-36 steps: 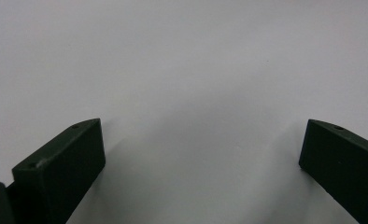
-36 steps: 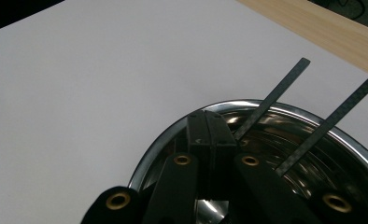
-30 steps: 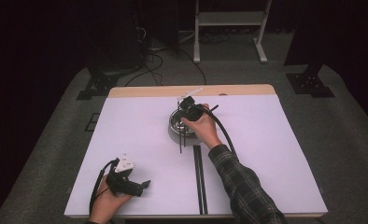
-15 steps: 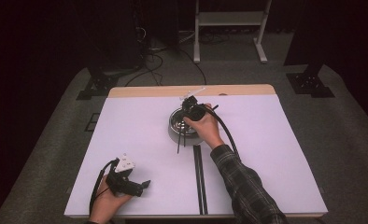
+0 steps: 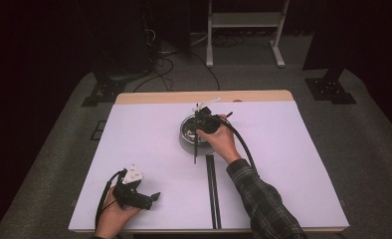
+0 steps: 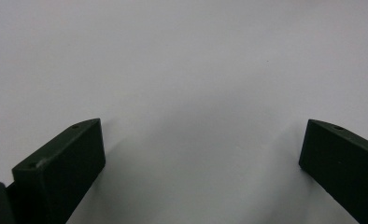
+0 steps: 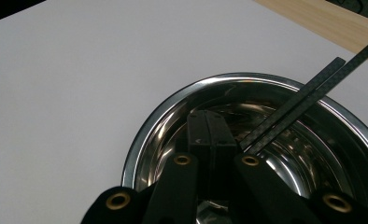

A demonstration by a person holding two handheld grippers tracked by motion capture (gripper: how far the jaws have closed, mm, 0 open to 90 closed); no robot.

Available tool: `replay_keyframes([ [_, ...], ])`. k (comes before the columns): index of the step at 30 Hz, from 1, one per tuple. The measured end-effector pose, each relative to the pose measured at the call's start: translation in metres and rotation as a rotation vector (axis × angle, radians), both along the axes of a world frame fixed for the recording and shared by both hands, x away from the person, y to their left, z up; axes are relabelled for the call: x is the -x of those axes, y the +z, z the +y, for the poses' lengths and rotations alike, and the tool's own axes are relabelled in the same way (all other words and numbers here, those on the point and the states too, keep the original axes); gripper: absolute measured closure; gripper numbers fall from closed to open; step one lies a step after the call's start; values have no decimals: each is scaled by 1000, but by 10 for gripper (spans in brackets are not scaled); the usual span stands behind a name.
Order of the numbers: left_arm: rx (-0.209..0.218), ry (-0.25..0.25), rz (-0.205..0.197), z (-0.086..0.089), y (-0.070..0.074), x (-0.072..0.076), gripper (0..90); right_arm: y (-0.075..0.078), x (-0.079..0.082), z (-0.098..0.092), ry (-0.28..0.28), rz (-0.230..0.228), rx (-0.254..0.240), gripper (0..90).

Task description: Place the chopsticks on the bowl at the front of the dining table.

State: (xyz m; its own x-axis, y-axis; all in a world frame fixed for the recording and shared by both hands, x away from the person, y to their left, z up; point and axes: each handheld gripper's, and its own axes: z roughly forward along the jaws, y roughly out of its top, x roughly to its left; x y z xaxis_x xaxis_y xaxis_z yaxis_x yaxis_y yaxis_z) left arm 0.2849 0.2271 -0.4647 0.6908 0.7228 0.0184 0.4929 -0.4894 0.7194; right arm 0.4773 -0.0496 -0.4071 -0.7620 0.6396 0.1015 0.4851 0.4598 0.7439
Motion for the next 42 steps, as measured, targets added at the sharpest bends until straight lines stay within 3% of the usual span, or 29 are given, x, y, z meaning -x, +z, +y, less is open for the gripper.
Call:
replay_keyframes([
  [17,4,2,2,0,0,0,0,13,10,-22,-10,-34,-54,895],
  [30,-1,0,3,0,0,0,0,16,59,-40,87,-54,-76,894],
  [42,2,2,2,0,0,0,0,20,106,-46,192,-75,-78,894],
])
